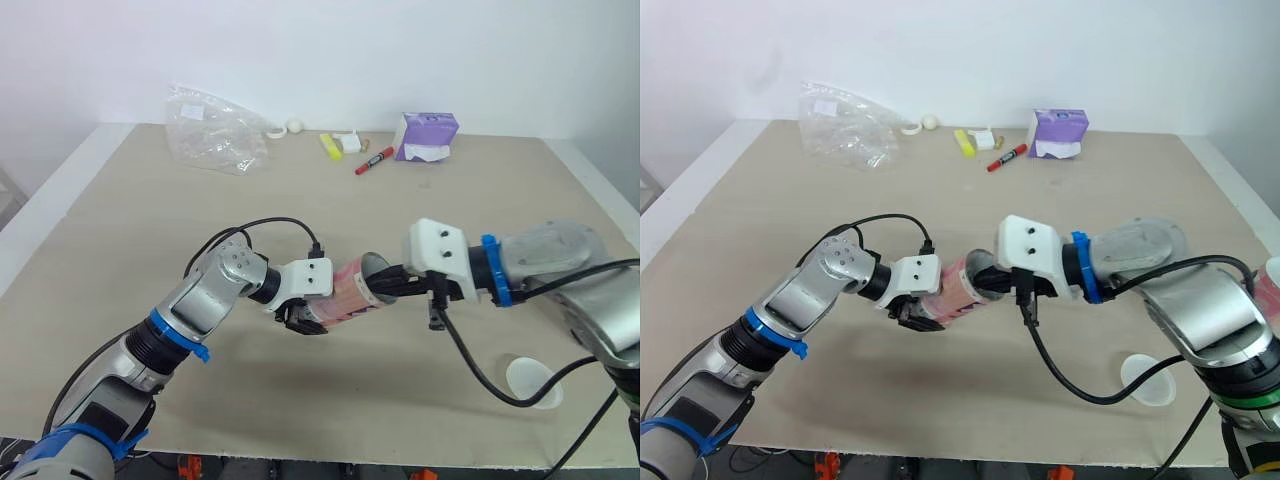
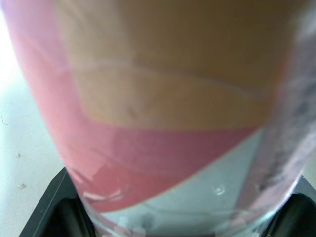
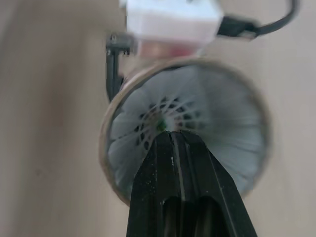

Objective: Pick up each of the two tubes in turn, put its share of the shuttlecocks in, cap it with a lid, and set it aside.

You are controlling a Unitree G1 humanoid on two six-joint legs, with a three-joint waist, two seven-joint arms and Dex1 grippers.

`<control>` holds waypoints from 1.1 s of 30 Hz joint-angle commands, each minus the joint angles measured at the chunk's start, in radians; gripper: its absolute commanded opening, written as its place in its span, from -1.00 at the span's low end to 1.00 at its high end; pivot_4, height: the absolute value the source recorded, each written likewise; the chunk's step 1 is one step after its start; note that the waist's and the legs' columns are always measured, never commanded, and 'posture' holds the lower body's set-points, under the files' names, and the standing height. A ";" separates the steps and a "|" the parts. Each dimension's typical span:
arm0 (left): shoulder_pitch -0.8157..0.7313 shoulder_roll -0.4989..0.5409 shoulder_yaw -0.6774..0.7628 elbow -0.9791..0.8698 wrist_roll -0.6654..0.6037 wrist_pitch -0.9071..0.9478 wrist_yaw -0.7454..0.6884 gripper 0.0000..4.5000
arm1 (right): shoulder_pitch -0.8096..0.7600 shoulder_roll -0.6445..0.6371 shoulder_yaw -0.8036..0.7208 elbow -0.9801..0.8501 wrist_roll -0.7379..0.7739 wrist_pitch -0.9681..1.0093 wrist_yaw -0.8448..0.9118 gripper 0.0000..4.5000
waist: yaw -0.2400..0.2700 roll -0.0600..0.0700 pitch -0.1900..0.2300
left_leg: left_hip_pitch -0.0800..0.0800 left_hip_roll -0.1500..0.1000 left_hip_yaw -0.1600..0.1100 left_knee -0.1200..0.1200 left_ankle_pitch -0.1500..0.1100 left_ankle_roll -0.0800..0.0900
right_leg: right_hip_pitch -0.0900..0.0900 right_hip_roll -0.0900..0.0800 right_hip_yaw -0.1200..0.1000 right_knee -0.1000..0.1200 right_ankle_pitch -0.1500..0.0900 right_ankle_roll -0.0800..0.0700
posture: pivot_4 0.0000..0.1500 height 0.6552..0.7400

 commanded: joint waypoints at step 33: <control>0.042 -0.005 -0.048 0.072 0.046 -0.025 0.003 0.43 | -0.172 -0.028 -0.189 0.106 0.016 0.191 0.319 -0.96 | 0.004 0.003 -0.010 | 0.003 0.002 -0.003 -0.005 0.001 -0.003 | 0.003 -0.007 -0.010 -0.003 0.002 -0.007 | 1.00 1.00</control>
